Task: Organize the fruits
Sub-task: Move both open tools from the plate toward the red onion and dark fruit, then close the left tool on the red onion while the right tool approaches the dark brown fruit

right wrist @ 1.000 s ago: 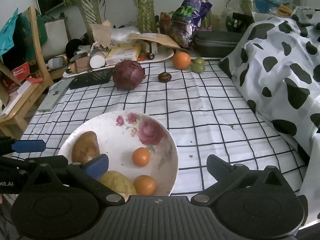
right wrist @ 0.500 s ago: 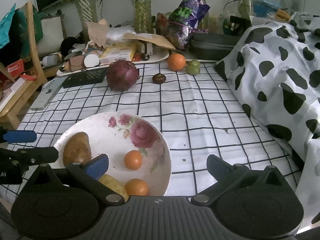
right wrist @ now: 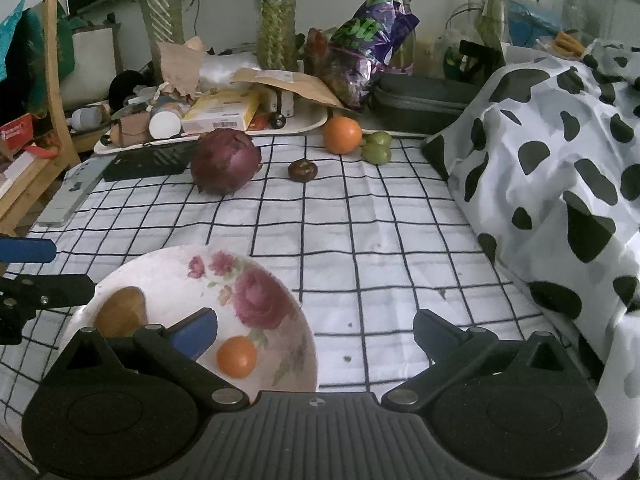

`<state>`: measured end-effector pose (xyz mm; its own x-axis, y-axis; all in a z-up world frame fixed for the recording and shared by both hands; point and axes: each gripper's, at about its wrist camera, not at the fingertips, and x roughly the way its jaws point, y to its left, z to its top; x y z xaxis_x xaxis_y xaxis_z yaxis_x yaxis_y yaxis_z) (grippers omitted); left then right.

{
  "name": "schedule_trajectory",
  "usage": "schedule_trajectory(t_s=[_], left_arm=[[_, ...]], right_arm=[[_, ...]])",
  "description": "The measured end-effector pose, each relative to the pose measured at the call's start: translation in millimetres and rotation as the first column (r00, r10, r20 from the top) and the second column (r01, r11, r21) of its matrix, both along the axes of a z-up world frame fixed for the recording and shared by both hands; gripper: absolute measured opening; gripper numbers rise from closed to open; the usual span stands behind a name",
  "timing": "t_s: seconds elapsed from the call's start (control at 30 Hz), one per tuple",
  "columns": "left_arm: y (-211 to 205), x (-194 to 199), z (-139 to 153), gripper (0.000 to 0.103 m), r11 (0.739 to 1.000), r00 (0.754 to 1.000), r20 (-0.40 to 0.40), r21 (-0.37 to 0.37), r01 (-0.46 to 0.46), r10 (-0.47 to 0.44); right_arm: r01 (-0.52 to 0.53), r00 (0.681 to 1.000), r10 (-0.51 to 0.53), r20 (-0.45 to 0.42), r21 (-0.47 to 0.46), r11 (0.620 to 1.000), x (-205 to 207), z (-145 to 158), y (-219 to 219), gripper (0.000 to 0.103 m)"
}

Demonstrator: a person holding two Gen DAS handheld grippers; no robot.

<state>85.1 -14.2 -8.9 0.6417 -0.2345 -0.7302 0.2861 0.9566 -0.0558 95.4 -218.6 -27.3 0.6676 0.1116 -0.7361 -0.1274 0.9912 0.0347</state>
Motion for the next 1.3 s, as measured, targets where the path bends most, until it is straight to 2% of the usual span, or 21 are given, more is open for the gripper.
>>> schedule_trajectory(t_s=[0.47,0.77,0.87,1.13,1.3], left_arm=[[2,39,-2,0.074,1.000,1.000,0.003,0.026,0.003,-0.003],[-4,66,-8,0.074,0.997,0.999,-0.007,0.063,0.047,-0.047],[-6,77,-12,0.078,0.995,0.998,-0.015,0.071,0.069,-0.068],[-9,99,-13,0.082,0.994,0.996,0.032,0.072,0.083,-0.086],[-14,112,-14,0.084,0.991,0.990,0.097,0.097,0.094,-0.103]], right_arm=[[-0.009,1.000,0.009,0.000,-0.020,1.000,38,-4,-3,0.103],[-0.014,1.000,0.014,-0.009,-0.027,1.000,63,-8,-5,0.103],[-0.019,1.000,0.019,-0.009,-0.037,0.999,72,-9,-5,0.103],[-0.015,1.000,0.014,-0.022,-0.048,0.999,99,-14,-8,0.103],[-0.021,0.999,0.020,-0.028,-0.052,0.998,112,-17,-7,0.103]])
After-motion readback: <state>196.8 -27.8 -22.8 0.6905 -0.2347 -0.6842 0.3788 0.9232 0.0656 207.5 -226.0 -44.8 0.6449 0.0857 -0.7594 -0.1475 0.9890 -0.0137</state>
